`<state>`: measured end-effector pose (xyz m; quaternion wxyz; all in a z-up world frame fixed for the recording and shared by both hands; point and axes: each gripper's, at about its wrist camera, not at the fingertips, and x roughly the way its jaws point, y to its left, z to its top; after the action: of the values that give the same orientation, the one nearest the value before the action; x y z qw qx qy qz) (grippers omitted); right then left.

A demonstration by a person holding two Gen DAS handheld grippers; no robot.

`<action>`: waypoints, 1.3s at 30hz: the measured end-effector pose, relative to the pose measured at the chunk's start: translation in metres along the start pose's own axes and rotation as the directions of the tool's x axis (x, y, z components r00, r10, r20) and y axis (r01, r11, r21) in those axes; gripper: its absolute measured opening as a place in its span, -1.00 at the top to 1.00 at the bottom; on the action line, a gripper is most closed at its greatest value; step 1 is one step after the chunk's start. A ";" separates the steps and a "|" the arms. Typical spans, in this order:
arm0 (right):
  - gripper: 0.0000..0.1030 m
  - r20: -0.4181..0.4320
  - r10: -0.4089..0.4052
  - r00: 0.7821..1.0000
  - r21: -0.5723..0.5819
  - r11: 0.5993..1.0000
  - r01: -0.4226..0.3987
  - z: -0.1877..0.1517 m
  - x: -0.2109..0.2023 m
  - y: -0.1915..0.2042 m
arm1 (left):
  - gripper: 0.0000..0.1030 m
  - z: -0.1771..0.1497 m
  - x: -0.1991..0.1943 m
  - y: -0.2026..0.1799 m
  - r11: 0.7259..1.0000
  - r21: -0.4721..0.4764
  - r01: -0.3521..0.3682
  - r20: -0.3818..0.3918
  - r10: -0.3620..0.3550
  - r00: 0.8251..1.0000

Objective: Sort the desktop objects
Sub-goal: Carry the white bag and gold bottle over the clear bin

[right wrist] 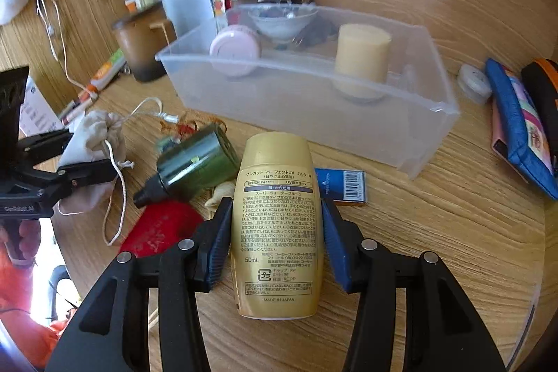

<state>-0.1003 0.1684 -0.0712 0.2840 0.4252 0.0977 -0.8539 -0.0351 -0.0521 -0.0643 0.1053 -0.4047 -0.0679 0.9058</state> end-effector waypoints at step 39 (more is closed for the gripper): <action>0.15 0.220 -0.057 0.974 -0.014 0.998 0.061 0.075 -0.073 -0.013 | -0.19 0.132 -0.038 -0.010 0.998 0.055 0.044 0.192 -0.054 0.980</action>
<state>-0.1230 0.1785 0.0313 0.2721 0.3221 0.0873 -0.9026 -0.1077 -0.0570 0.0524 0.1306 -0.3103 -0.0650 0.9394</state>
